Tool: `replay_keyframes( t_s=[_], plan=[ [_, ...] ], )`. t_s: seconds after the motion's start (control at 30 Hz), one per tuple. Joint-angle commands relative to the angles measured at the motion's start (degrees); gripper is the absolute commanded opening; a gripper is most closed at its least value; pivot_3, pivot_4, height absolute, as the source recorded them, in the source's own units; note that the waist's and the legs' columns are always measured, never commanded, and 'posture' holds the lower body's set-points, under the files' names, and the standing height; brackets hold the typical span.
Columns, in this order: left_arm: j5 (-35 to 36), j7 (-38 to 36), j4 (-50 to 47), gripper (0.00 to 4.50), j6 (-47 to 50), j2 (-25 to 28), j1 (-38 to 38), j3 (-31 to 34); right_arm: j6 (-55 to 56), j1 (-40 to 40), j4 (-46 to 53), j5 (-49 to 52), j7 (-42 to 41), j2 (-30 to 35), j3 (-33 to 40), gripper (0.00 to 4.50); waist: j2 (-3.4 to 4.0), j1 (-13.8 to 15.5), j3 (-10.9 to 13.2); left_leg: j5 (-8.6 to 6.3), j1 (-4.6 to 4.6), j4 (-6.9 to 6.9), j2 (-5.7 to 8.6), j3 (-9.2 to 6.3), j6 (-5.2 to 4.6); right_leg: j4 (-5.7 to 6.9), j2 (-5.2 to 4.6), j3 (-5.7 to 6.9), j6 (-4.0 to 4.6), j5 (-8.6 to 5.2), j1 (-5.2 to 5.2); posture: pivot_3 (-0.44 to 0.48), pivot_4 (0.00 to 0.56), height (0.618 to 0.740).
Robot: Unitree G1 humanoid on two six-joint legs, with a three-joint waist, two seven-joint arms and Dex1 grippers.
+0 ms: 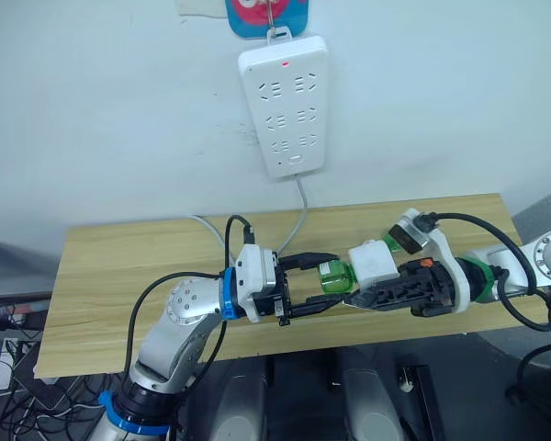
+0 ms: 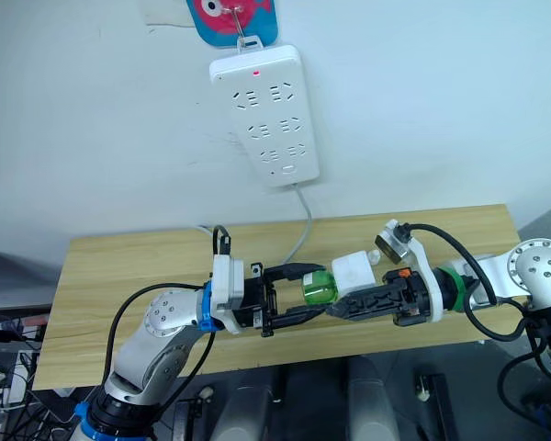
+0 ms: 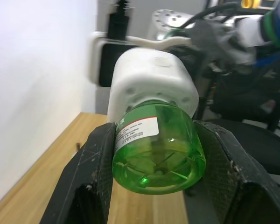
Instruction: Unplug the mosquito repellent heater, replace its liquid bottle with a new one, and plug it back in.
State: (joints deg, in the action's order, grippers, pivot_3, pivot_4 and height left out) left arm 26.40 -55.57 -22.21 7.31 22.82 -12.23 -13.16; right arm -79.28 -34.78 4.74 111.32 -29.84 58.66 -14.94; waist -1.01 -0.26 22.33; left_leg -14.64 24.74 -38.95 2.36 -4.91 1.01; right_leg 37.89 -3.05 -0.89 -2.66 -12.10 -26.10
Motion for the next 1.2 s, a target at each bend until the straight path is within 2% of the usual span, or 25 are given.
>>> replay_keyframes(
  t_s=[0.03, 0.2, 0.27, 0.33, 0.43, 0.5, 0.67, 0.77, 0.93, 1.03, 1.2],
  plan=[
    [0.66, -0.04, -1.2, 2.22, -0.53, -0.4, -0.59, 0.14, 0.49, 3.91, 7.0, 1.68, -5.86, 6.23, 1.32, 4.45, 0.01, 0.05, 0.0, 0.0, 0.0, 0.0, 0.01, -0.01, 0.0, 0.01, 0.0, 0.0, 0.0, 0.0, -0.01, 0.022, 0.363, 0.74],
    [0.55, -0.35, -0.45, 2.22, -0.69, -0.51, -1.31, 0.34, 3.18, 14.53, 12.2, 1.68, -5.58, 16.92, 6.86, 4.45, -0.01, 0.23, -0.02, 0.0, 0.05, 0.01, 0.04, -0.08, 0.0, -0.05, -0.04, 0.08, 0.0, 0.0, 0.0, 0.019, 0.36, 0.74],
    [0.54, -0.92, -0.3, 2.22, -0.9, -0.22, -1.5, 0.39, 4.12, 16.61, 9.97, 0.94, -3.42, 18.53, 9.62, 4.45, -0.02, 0.18, -0.02, -0.01, 0.05, 0.0, 0.03, -0.06, 0.0, -0.05, -0.05, 0.08, -0.01, 0.0, 0.02, 0.022, 0.358, 0.74],
    [0.06, -2.33, -0.27, 2.22, -2.09, 0.43, -1.38, 0.02, 4.26, 15.96, 5.17, -5.89, -5.04, 17.93, 11.76, 4.29, -0.02, -0.13, -0.03, 0.0, 0.01, 0.0, -0.01, 0.07, 0.0, -0.06, -0.04, -0.03, -0.01, 0.0, 0.01, 0.025, 0.351, 0.74],
    [-0.02, -3.2, -0.04, 2.22, -2.52, 0.57, -1.49, -0.19, 6.78, 10.56, -3.8, -19.65, -8.83, 14.57, 11.46, 3.6, -0.03, -0.22, -0.05, 0.05, -0.04, -0.01, -0.02, 0.19, 0.0, -0.02, 0.02, -0.04, -0.02, 0.0, 0.01, 0.016, 0.351, 0.74],
    [0.24, -3.33, -0.06, 2.22, -2.23, 0.52, -1.73, -0.25, 7.56, 6.19, -8.38, -25.59, -10.24, 11.08, 10.9, 2.88, -0.02, -0.26, -0.05, 0.07, -0.04, -0.02, -0.03, 0.28, -0.01, -0.03, 0.06, -0.07, -0.04, 0.02, 0.0, 0.016, 0.347, 0.74],
    [1.02, -3.59, -1.08, 2.22, -1.25, 0.79, -1.72, -0.51, 7.44, -1.78, -13.69, -36.28, -14.15, 2.05, 10.1, 0.94, -0.02, -0.18, -0.06, 0.06, 0.0, 0.01, 0.0, 0.29, -0.02, 0.02, 0.08, -0.04, -0.02, 0.04, -0.04, 0.016, 0.341, 0.74],
    [1.12, -3.52, -1.36, 2.22, -0.89, 0.66, -1.83, -0.85, 6.79, -4.22, -14.78, -39.15, -13.44, -4.41, 10.95, 0.02, -0.03, -0.14, -0.06, 0.06, 0.02, 0.01, 0.02, 0.27, -0.02, 0.01, 0.02, 0.0, 0.0, 0.05, -0.04, 0.019, 0.34, 0.74],
    [0.97, -3.52, -0.92, 2.22, -0.7, 0.46, -2.36, -0.74, 2.45, -3.98, -12.84, -39.76, -12.66, -9.57, 13.7, 0.02, -0.03, 0.15, -0.06, 0.06, 0.04, 0.01, 0.06, 0.16, -0.03, 0.01, -0.02, 0.0, 0.0, 0.07, -0.05, 0.036, 0.337, 0.74],
    [1.01, -3.0, -0.83, 2.22, -0.3, 0.44, -2.36, -0.34, -1.74, -1.05, -8.03, -38.18, -13.27, -9.57, 14.62, 0.02, -0.03, 0.37, -0.07, 0.06, 0.05, -0.01, 0.09, 0.1, -0.03, 0.01, -0.03, 0.0, -0.02, 0.08, -0.04, 0.04, 0.334, 0.74],
    [0.93, -2.09, -0.85, 2.22, -0.01, 0.2, -2.14, -0.03, -9.04, 4.51, -0.28, -29.99, -10.72, -8.94, 19.84, 0.02, -0.02, 0.31, -0.08, 0.05, 0.04, 0.0, 0.07, 0.01, -0.03, 0.03, -0.06, 0.01, -0.01, 0.09, -0.03, 0.035, 0.319, 0.74]
  ],
)
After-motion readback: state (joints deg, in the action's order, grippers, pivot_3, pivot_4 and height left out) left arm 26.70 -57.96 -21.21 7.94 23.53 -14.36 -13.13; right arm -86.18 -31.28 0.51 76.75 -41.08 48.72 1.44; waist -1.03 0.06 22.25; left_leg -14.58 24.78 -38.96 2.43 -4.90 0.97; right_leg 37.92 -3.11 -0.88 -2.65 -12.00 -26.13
